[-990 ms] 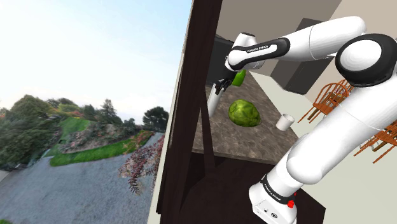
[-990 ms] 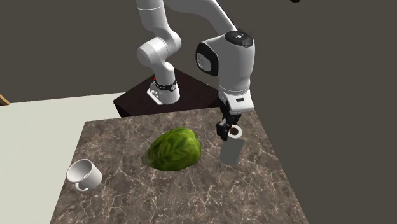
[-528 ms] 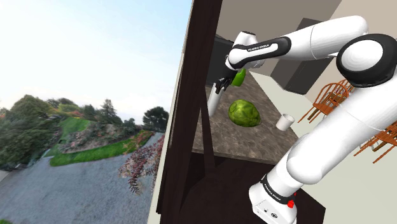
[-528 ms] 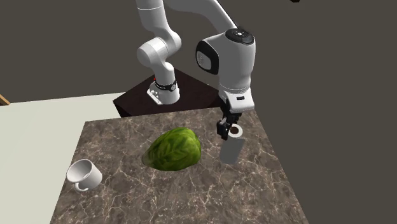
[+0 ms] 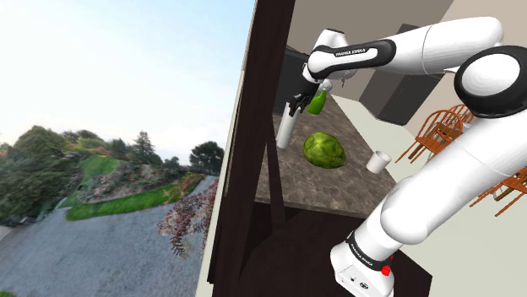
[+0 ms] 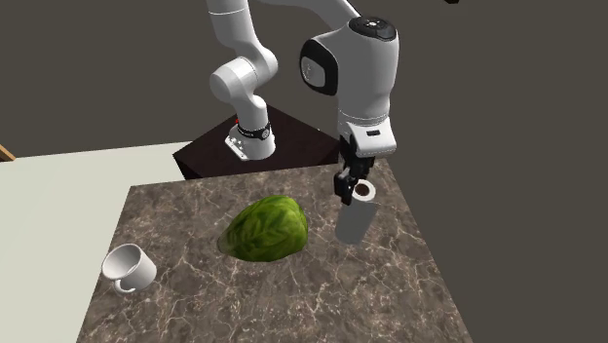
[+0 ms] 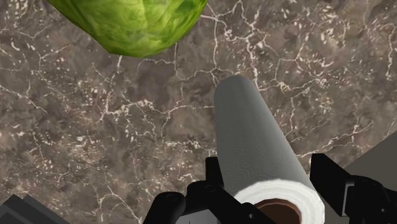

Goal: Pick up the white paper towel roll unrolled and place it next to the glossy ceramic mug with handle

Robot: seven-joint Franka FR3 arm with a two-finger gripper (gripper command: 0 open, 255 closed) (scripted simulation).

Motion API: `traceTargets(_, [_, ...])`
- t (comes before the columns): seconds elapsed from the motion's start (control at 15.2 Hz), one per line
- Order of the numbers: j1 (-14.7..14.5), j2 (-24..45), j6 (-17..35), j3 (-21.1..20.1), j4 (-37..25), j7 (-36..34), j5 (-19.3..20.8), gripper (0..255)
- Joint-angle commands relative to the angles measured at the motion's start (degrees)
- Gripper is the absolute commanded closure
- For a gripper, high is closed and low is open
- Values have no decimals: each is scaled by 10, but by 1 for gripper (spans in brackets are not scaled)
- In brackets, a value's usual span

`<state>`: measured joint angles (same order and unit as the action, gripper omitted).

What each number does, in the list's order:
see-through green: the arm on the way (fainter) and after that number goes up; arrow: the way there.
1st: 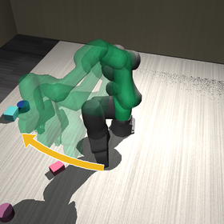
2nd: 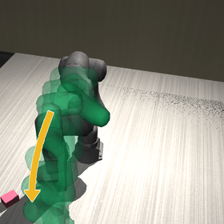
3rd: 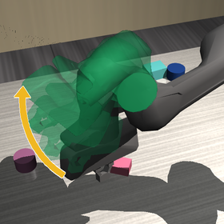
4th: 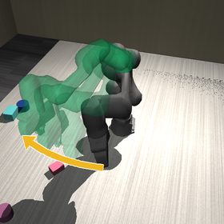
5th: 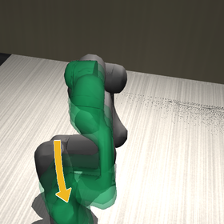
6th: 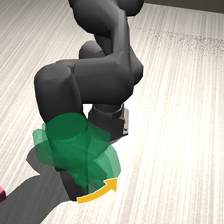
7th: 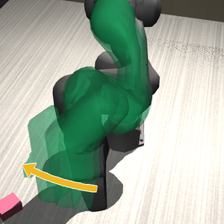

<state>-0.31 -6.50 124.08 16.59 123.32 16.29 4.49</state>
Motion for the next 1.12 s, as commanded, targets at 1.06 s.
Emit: traceTargets(1.06, [-2,-27,-140,-6,-113,1,3,255])
